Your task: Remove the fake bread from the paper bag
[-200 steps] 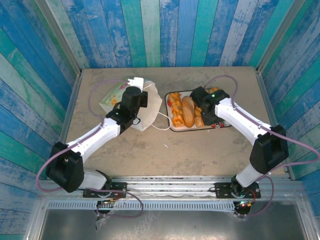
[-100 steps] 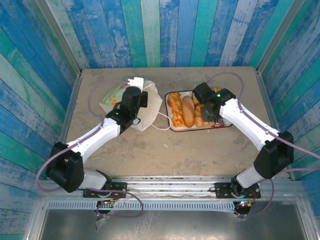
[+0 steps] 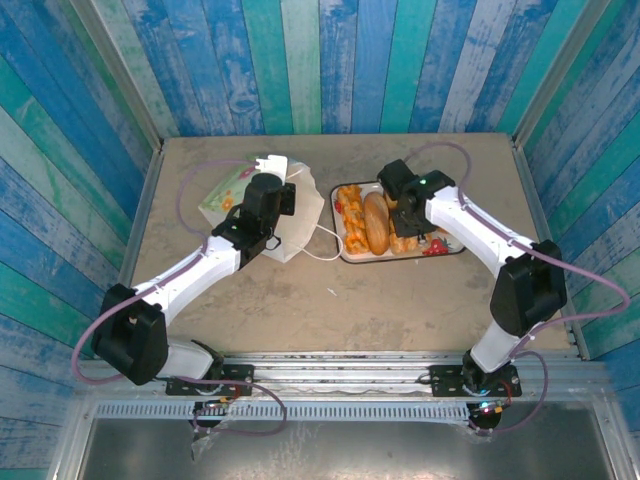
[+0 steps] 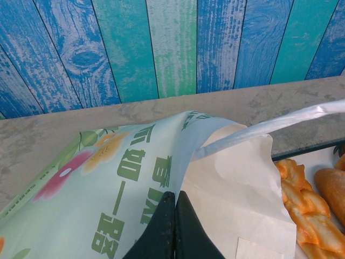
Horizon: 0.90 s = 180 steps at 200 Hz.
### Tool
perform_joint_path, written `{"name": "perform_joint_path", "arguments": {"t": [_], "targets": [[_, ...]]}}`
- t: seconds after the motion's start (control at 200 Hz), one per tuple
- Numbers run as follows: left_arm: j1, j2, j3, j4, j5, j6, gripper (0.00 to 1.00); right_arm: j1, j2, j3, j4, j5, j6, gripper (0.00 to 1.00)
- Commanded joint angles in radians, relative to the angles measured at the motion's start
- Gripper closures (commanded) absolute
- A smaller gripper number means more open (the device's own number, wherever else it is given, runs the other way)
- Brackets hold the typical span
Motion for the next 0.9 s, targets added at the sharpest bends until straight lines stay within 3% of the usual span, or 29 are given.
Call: {"name": "perform_joint_path", "arguments": {"t": [0.0,0.315,0.751,0.896], "targets": [[-0.001,-0.061,-0.007,0.024,-0.016,0.006,1.0,-0.023,-0.009,-0.027,0.002,-0.001,0.006,0.7],[-0.002,-0.06,-0.006,0.023,-0.013,0.003,1.0,-0.04,-0.035,-0.066,0.018,-0.034,0.012,0.7],[-0.001,-0.06,0.01,0.021,-0.001,0.008,1.0,-0.041,-0.184,-0.048,0.057,-0.088,0.028,0.7],[-0.002,-0.065,0.012,0.021,0.004,0.008,1.0,-0.096,-0.263,-0.098,0.041,-0.079,0.06,0.7]]}}
